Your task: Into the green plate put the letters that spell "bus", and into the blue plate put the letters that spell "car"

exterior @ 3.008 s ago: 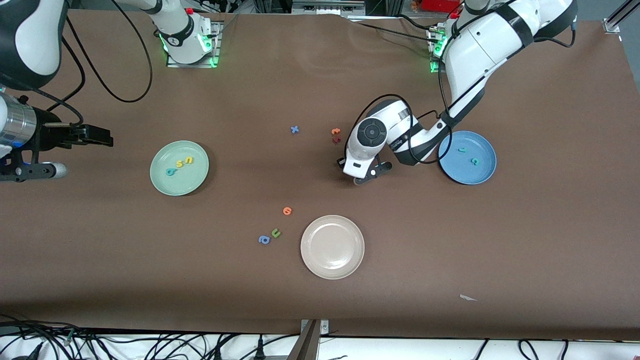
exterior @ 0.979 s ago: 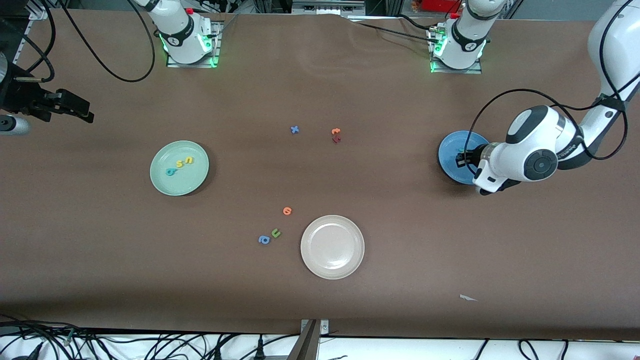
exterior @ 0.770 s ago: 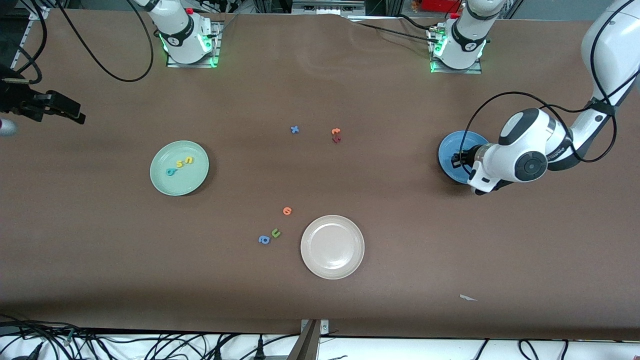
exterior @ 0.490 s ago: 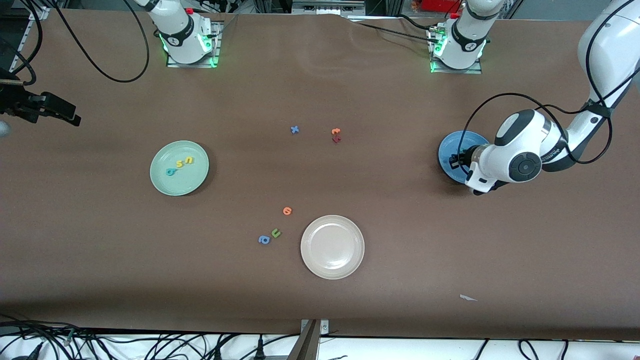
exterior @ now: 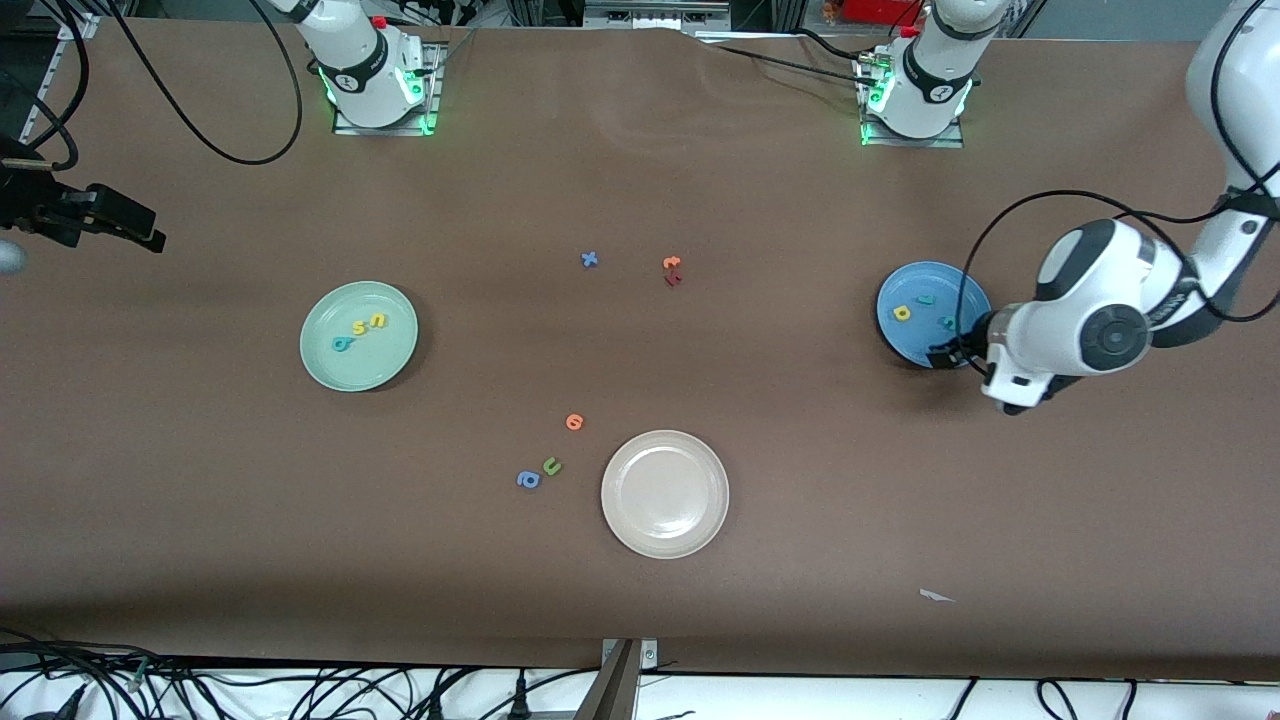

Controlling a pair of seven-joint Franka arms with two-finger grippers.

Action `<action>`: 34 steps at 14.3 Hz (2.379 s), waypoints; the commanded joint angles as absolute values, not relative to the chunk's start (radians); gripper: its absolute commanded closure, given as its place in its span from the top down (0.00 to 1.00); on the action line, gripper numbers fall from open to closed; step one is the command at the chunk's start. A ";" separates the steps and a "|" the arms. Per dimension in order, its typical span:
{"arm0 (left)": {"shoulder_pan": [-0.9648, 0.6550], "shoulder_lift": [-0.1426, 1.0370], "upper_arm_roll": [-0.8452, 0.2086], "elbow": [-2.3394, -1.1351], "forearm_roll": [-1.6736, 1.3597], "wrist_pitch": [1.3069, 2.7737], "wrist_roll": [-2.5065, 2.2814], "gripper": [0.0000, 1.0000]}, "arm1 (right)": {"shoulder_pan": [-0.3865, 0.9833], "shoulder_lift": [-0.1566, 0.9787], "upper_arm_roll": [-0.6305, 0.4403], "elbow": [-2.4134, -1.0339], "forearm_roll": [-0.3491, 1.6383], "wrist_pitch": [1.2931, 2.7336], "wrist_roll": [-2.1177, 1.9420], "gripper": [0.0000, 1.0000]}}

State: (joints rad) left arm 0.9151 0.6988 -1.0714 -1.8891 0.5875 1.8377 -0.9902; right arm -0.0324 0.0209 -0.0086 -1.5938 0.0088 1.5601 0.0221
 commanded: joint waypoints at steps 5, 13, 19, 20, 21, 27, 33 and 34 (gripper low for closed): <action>0.914 0.644 -1.072 -1.688 0.726 1.725 -0.912 1.00 | -0.034 0.023 -0.008 -1.586 0.002 1.555 0.020 1.00; 0.641 0.644 -0.871 -1.204 0.527 1.403 -0.521 1.00 | -0.034 0.023 -0.005 -1.586 -0.002 1.555 0.026 1.00; 0.280 0.522 -0.332 -1.040 0.183 1.262 -0.393 1.00 | -0.034 0.023 -0.005 -1.586 -0.002 1.554 0.026 1.00; 0.212 0.488 -0.199 -1.051 0.087 1.262 -0.364 1.00 | -0.034 0.021 -0.005 -1.586 -0.002 1.552 0.025 1.00; 0.152 0.451 -0.078 -1.077 -0.010 1.262 -0.329 1.00 | -0.034 0.023 -0.005 -1.585 -0.002 1.554 0.025 1.00; 0.091 0.097 -0.004 -1.530 -0.072 1.573 -0.253 0.99 | -0.034 0.021 -0.003 -1.586 -0.003 1.563 0.026 1.00; 0.074 0.060 -0.015 -1.604 0.023 1.598 -0.128 0.96 | -0.034 0.021 -0.006 -1.591 -0.003 1.575 0.012 1.00; 0.074 0.063 -0.015 -1.605 0.023 1.597 -0.126 0.99 | -0.034 0.021 -0.006 -1.591 -0.003 1.575 0.012 1.00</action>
State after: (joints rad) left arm 0.0813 0.0779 -0.0177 -1.5656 -0.0015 1.5739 -0.1709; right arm -0.0324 0.0213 -0.0084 -1.5940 0.0079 1.5674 0.0215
